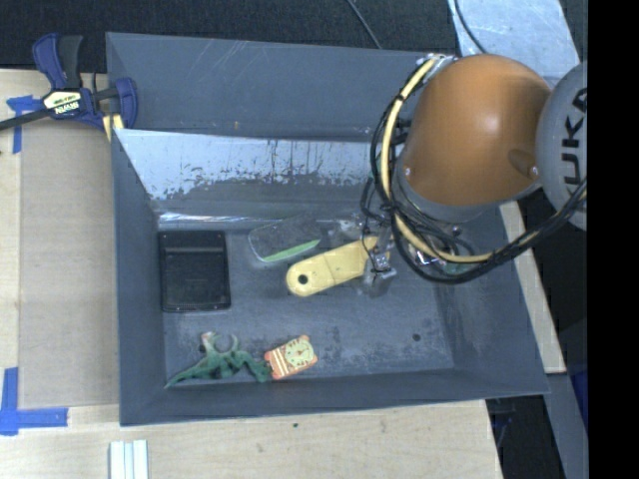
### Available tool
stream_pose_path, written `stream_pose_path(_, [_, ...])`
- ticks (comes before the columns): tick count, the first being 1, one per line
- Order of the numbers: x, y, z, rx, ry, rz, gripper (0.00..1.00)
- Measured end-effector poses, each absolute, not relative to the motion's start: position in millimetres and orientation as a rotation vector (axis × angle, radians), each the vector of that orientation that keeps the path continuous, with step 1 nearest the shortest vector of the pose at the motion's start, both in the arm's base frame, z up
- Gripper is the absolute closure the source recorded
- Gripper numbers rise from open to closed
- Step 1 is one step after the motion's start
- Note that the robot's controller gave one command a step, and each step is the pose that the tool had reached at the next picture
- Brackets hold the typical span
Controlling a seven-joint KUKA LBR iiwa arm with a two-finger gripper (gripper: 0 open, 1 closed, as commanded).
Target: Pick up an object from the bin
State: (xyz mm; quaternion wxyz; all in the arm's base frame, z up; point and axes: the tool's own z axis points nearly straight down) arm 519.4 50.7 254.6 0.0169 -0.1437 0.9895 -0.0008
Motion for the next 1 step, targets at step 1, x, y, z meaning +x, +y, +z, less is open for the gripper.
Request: stream_pose_path(1, [513.1,32.1,246.8,-0.657,3.038,-0.007,1.00])
